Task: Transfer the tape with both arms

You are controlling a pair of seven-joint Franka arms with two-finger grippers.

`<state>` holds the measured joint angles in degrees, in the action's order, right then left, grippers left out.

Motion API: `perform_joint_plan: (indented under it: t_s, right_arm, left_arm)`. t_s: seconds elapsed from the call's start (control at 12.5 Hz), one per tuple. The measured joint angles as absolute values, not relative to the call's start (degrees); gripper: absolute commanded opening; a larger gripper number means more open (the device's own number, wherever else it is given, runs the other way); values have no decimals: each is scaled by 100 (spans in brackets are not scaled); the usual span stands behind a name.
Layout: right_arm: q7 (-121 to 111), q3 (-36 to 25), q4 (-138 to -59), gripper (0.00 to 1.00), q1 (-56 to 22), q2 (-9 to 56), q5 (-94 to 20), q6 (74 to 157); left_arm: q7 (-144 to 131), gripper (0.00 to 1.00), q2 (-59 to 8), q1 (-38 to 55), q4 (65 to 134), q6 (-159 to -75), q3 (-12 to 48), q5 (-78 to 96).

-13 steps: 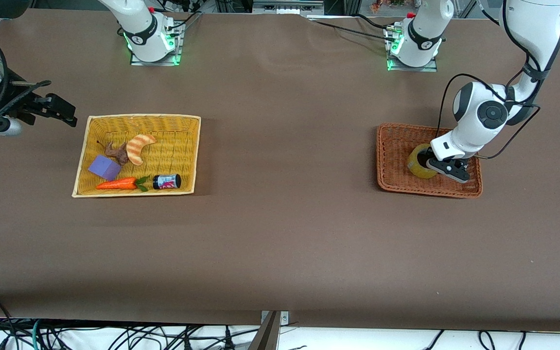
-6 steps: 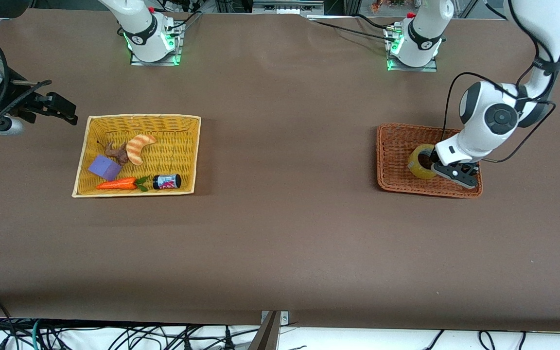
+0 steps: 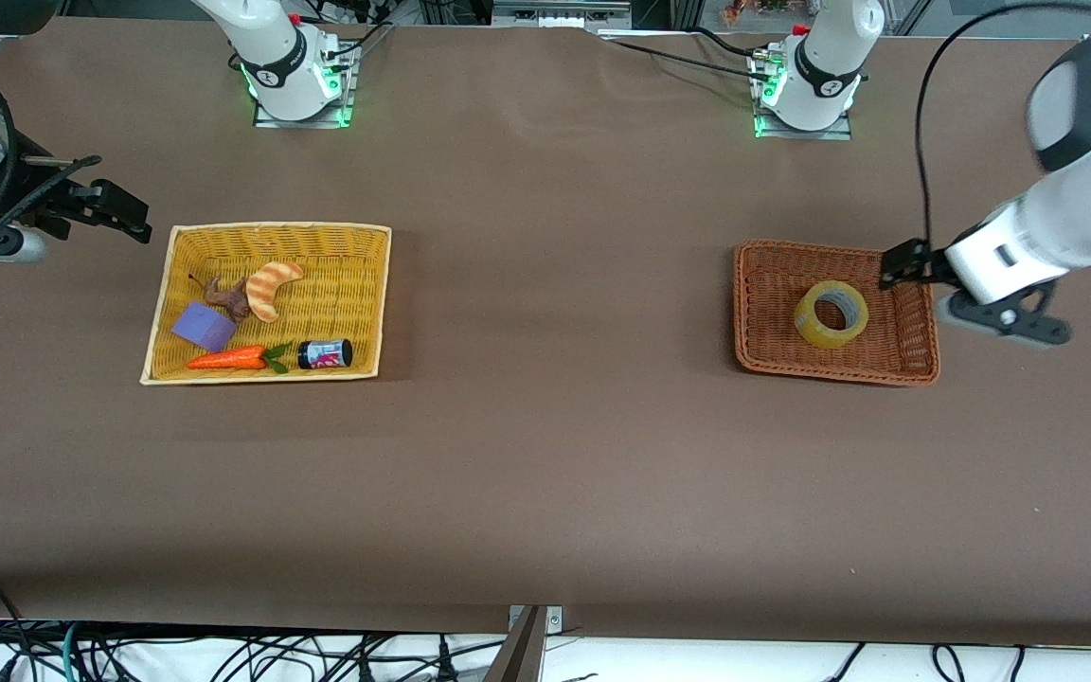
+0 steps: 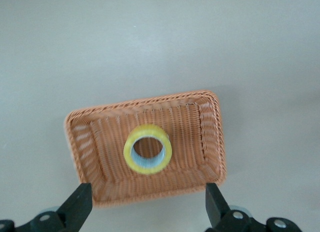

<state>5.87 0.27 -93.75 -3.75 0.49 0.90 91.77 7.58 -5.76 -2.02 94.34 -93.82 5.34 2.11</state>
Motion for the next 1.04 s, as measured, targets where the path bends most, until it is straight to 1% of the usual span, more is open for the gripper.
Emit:
perform_joint_plan:
  t_s: [0.16,0.48,0.64,1.04]
  right_arm:
    - [588,26,-9375,100,-375,48,90,9175]
    - [588,25,-9375,100,-375,47,90,9174]
    - [586,24,-9375,100,-375,47,90,9174]
    - [586,24,-9375,100,-375,47,90,9174]
  left_arm:
    - [330,100,-397,-109,9202,-9046,354,211]
    - [201,100,-204,-114,9173,-8644,11,215]
    - [160,100,-212,-105,9176,-8464,-16,218]
    - [121,100,-264,-77,9176,-8450,-5,218]
